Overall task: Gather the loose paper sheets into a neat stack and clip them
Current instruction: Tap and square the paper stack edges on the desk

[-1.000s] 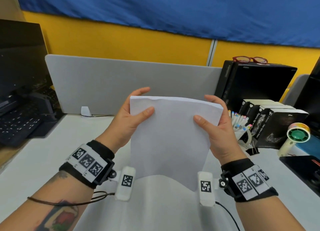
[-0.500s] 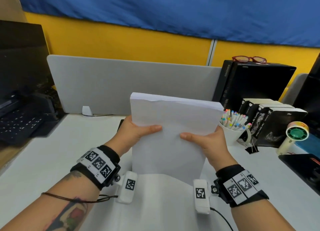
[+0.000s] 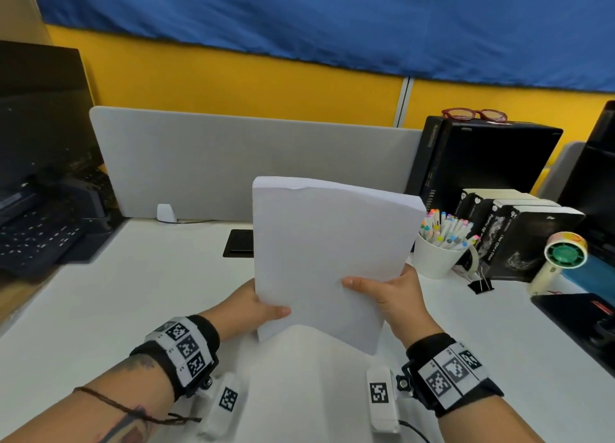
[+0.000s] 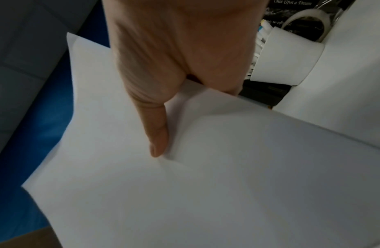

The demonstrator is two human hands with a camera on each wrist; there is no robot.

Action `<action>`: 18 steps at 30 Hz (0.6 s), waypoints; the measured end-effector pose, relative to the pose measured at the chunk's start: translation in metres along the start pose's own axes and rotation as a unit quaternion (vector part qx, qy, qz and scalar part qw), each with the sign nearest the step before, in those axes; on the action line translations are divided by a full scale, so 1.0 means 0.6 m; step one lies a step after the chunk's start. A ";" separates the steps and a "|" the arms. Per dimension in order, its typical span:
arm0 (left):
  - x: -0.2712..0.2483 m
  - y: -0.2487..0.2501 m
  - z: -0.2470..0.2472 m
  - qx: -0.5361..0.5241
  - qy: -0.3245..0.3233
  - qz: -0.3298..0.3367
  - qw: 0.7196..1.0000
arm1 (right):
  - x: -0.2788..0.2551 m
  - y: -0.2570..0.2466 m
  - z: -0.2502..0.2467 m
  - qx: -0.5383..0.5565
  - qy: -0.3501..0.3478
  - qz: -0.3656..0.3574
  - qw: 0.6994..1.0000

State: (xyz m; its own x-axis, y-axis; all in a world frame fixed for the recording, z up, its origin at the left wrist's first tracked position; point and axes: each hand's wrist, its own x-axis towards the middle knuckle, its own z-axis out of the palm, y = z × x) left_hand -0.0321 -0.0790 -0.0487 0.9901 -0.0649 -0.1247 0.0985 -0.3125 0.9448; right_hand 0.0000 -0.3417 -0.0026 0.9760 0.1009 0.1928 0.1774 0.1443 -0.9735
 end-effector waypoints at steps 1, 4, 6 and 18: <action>-0.003 0.000 0.005 -0.001 0.006 0.006 1.000 | 0.001 0.002 0.001 0.000 0.007 0.001 1.000; -0.014 0.022 0.011 -0.031 0.029 0.035 0.998 | 0.003 0.001 0.000 -0.002 0.010 0.005 1.000; -0.018 0.058 0.004 -0.088 0.051 0.078 0.992 | 0.003 -0.002 -0.001 -0.007 0.004 0.006 1.000; -0.014 0.238 -0.050 -0.152 0.032 0.248 0.956 | 0.001 -0.022 0.000 -0.036 -0.016 -0.005 0.999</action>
State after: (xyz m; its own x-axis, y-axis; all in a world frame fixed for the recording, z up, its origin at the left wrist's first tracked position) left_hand -0.0232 -0.0949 0.0962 0.9256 -0.0723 0.3715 -0.3702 0.0314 0.9284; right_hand -0.0017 -0.3437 0.0101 0.9698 0.1305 0.2060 0.1977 0.0738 -0.9775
